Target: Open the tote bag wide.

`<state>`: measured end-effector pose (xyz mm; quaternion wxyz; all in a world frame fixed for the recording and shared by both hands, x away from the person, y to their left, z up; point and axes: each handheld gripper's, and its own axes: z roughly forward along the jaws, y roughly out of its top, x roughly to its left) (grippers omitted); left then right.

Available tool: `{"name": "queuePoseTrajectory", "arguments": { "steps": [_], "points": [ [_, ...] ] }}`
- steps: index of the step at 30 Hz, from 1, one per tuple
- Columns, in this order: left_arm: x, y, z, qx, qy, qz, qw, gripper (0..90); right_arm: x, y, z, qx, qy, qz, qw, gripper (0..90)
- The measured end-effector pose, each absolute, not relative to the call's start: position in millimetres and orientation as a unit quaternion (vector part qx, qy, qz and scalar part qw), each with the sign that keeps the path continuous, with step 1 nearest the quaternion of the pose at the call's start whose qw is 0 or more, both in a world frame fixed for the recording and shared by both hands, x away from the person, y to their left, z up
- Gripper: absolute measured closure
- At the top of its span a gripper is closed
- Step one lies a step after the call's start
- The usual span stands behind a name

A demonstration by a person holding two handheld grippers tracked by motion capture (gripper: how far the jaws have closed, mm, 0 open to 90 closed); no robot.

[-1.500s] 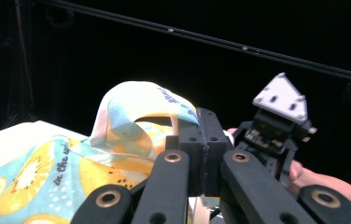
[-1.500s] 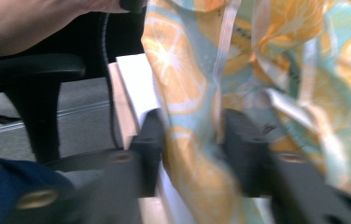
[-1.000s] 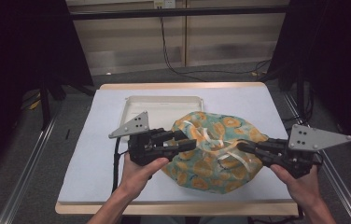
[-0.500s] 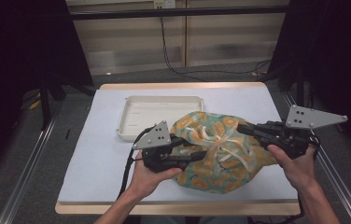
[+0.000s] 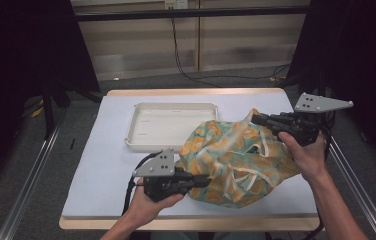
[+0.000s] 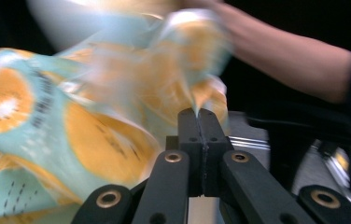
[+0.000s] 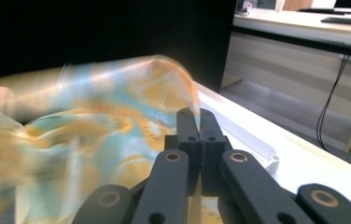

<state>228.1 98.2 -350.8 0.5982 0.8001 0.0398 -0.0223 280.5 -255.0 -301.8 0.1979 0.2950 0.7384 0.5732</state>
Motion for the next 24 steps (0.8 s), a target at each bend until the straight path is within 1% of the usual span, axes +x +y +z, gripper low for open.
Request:
{"name": "queuePoseTrajectory", "arguments": {
  "steps": [2, 4, 10, 12, 17, 19, 20, 21, 23, 24],
  "points": [
    [221, 102, -354, 0.807, 0.035, -0.021, 0.59, 90.0, 289, -254, -307, 0.295, 0.742, 0.57, 0.194, 90.0],
    [214, 107, -356, 0.802, 0.032, -0.032, 0.596, 90.0, 299, -253, -315, 0.307, 0.743, 0.563, 0.19, 90.0],
    [201, 128, -355, 0.798, 0.029, -0.033, 0.601, 90.0, 319, -257, -324, 0.33, 0.736, 0.561, 0.187, 90.0],
    [202, 135, -355, 0.801, 0.032, -0.026, 0.598, 90.0, 326, -260, -328, 0.34, 0.736, 0.554, 0.189, 90.0],
    [215, 152, -363, 0.798, 0.072, -0.004, 0.598, 90.0, 338, -263, -345, 0.361, 0.743, 0.53, 0.192, 90.0],
    [221, 155, -368, 0.797, 0.09, -0.009, 0.597, 90.0, 338, -265, -351, 0.361, 0.746, 0.529, 0.182, 89.5],
    [224, 154, -370, 0.797, 0.089, -0.013, 0.598, 90.0, 338, -266, -354, 0.361, 0.747, 0.529, 0.176, 85.4],
    [225, 153, -371, 0.8, 0.091, -0.006, 0.593, 90.0, 337, -266, -355, 0.361, 0.748, 0.529, 0.173, 80.5],
    [227, 151, -371, 0.797, 0.091, -0.012, 0.596, 87.9, 331, -266, -353, 0.358, 0.749, 0.527, 0.18, 73.4],
    [226, 150, -370, 0.794, 0.094, -0.01, 0.6, 84.3, 328, -267, -351, 0.355, 0.749, 0.529, 0.183, 68.8]
  ]
}}
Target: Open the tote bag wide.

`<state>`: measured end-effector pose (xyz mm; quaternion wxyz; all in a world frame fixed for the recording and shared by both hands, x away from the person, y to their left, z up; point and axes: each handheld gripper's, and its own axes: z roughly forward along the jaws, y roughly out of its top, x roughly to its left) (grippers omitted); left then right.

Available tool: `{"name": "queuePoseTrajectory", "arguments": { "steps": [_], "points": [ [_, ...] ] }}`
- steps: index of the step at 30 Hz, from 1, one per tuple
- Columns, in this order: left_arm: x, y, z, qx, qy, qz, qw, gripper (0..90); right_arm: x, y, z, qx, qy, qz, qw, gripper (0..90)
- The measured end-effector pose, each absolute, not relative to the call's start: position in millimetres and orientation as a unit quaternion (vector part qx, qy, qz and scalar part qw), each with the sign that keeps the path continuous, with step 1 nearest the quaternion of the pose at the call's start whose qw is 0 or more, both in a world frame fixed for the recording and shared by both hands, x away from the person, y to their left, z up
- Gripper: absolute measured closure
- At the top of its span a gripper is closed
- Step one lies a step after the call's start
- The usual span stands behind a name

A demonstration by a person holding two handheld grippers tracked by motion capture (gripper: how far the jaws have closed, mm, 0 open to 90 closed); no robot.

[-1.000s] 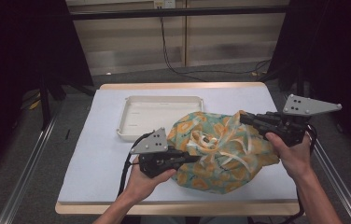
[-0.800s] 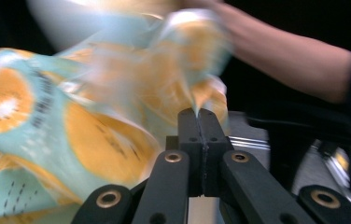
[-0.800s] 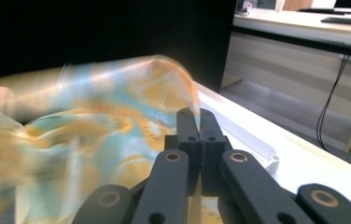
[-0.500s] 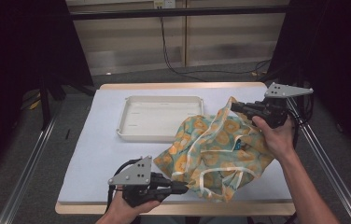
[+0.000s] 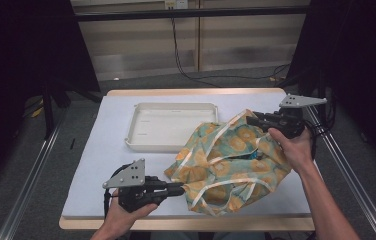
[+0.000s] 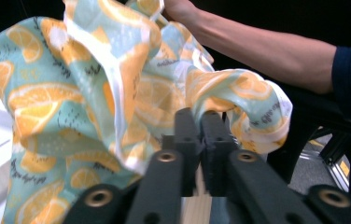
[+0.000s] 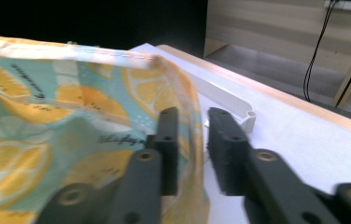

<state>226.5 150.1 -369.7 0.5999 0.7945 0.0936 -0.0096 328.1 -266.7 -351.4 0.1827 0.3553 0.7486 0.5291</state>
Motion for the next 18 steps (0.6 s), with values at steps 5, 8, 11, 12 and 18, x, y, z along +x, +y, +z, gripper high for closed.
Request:
{"name": "queuePoseTrajectory", "arguments": {
  "steps": [5, 8, 11, 12, 18],
  "points": [
    [224, 150, -359, 0.787, 0.09, 0.001, 0.61, 67.1, 313, -278, -342, 0.353, 0.742, 0.536, 0.195, 57.4],
    [221, 153, -353, 0.785, 0.09, 0.008, 0.613, 57.6, 304, -286, -337, 0.349, 0.736, 0.543, 0.202, 53.5],
    [220, 157, -348, 0.785, 0.088, 0.013, 0.613, 51.9, 294, -291, -331, 0.347, 0.731, 0.549, 0.209, 52.5],
    [220, 160, -347, 0.786, 0.091, 0.014, 0.611, 50.1, 291, -292, -330, 0.348, 0.73, 0.549, 0.209, 52.4],
    [224, 161, -343, 0.778, 0.102, 0.032, 0.619, 58.0, 271, -303, -326, 0.344, 0.722, 0.559, 0.218, 52.4]
  ]
}}
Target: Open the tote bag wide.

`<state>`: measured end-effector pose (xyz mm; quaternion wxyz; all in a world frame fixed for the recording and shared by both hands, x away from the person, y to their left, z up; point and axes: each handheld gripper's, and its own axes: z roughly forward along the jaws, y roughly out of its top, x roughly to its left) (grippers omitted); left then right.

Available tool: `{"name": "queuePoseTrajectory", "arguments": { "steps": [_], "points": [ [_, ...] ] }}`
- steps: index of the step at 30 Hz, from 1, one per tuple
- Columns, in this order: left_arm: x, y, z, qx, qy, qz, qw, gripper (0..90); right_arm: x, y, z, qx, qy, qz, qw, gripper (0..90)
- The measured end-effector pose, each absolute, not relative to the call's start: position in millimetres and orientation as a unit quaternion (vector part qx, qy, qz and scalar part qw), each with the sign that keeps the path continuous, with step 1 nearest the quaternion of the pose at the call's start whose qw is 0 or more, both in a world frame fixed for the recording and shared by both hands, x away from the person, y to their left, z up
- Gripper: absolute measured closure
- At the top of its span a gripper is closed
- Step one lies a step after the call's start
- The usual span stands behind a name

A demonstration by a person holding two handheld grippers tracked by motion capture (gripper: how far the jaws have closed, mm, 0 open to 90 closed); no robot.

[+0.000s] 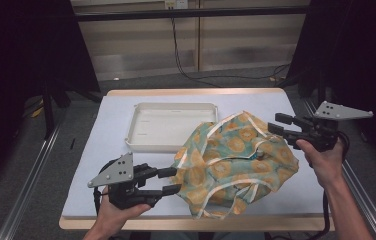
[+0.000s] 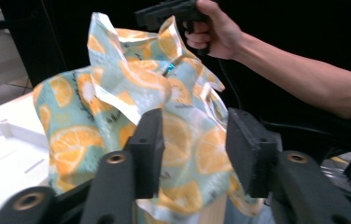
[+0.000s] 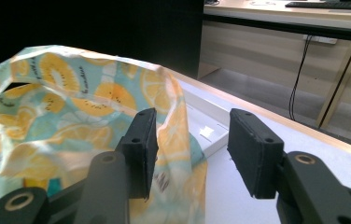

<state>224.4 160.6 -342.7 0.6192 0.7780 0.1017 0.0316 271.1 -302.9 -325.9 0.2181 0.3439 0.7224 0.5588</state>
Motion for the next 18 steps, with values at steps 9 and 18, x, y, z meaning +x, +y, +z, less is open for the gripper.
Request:
{"name": "queuePoseTrajectory", "arguments": {
  "steps": [9, 18],
  "points": [
    [241, 127, -337, 0.781, 0.109, 0.091, 0.608, 57.1, 236, -318, -318, 0.338, 0.712, 0.572, 0.228, 53.9],
    [259, 115, -351, 0.798, 0.121, 0.091, 0.584, 57.3, 224, -305, -335, 0.32, 0.744, 0.552, 0.2, 47.4]
  ]
}}
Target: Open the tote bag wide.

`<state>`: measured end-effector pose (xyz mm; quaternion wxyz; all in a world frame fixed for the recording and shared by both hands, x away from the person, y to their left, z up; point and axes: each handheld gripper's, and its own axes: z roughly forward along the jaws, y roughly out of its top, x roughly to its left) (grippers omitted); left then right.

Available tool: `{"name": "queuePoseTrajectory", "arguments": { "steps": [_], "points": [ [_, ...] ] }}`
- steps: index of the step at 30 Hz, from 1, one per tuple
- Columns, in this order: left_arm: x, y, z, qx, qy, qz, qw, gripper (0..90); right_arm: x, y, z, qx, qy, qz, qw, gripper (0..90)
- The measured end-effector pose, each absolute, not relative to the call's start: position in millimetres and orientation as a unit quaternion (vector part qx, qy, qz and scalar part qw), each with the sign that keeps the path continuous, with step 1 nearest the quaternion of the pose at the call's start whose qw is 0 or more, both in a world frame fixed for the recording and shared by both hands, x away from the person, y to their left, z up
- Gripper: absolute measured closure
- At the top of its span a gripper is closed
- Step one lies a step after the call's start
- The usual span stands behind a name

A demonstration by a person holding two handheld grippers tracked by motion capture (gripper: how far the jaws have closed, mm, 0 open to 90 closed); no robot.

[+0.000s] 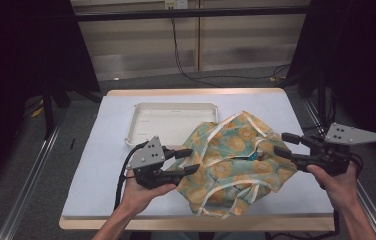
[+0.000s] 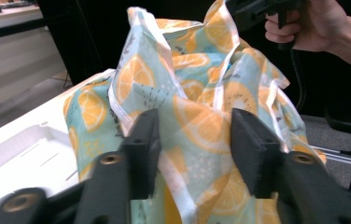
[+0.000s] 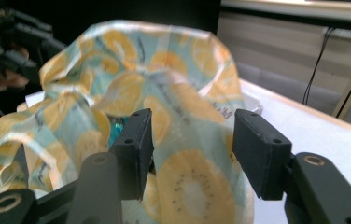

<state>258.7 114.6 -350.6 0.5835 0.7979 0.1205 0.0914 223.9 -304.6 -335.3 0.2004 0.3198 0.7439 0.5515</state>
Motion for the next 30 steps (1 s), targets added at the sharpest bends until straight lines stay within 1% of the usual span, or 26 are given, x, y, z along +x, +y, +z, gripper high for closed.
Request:
{"name": "queuePoseTrajectory", "arguments": {
  "steps": [1, 2, 3, 4, 5, 7, 8, 12, 14, 18, 22, 24, 26, 27, 29, 30],
  "points": [
    [261, 115, -351, 0.796, 0.122, 0.088, 0.586, 63.6, 226, -302, -338, 0.318, 0.747, 0.55, 0.198, 47.7],
    [263, 117, -350, 0.795, 0.119, 0.081, 0.589, 72.0, 228, -300, -340, 0.319, 0.749, 0.546, 0.195, 52.9],
    [264, 119, -348, 0.792, 0.116, 0.075, 0.594, 82.7, 231, -298, -342, 0.319, 0.75, 0.546, 0.193, 58.8],
    [265, 120, -346, 0.79, 0.117, 0.075, 0.597, 89.8, 234, -296, -342, 0.321, 0.75, 0.546, 0.193, 64.7],
    [266, 122, -344, 0.788, 0.118, 0.075, 0.6, 90.0, 237, -296, -342, 0.323, 0.748, 0.547, 0.193, 73.8],
    [271, 128, -337, 0.783, 0.123, 0.081, 0.604, 90.0, 242, -296, -341, 0.32, 0.743, 0.556, 0.192, 86.8],
    [274, 131, -335, 0.779, 0.13, 0.082, 0.607, 90.0, 245, -296, -340, 0.322, 0.739, 0.559, 0.194, 89.4],
    [287, 142, -328, 0.762, 0.154, 0.081, 0.623, 90.0, 255, -300, -332, 0.331, 0.724, 0.568, 0.208, 90.0],
    [295, 148, -327, 0.759, 0.173, 0.087, 0.622, 90.0, 260, -305, -329, 0.339, 0.713, 0.574, 0.215, 90.0],
    [311, 154, -332, 0.753, 0.201, 0.087, 0.621, 90.0, 271, -311, -330, 0.354, 0.706, 0.572, 0.22, 89.1],
    [325, 159, -343, 0.749, 0.235, 0.083, 0.614, 90.0, 281, -305, -337, 0.365, 0.715, 0.552, 0.224, 87.4],
    [332, 162, -351, 0.749, 0.25, 0.065, 0.61, 90.0, 285, -303, -338, 0.362, 0.714, 0.558, 0.219, 87.4],
    [336, 163, -360, 0.756, 0.244, 0.043, 0.605, 90.0, 287, -301, -340, 0.361, 0.714, 0.56, 0.215, 87.9],
    [334, 163, -362, 0.754, 0.242, 0.04, 0.609, 89.2, 287, -300, -341, 0.363, 0.716, 0.556, 0.215, 88.0],
    [330, 163, -361, 0.754, 0.237, 0.044, 0.611, 78.8, 288, -299, -342, 0.363, 0.718, 0.555, 0.213, 88.0],
    [327, 163, -358, 0.755, 0.231, 0.052, 0.612, 75.2, 289, -299, -343, 0.364, 0.718, 0.554, 0.212, 88.0]
  ]
}}
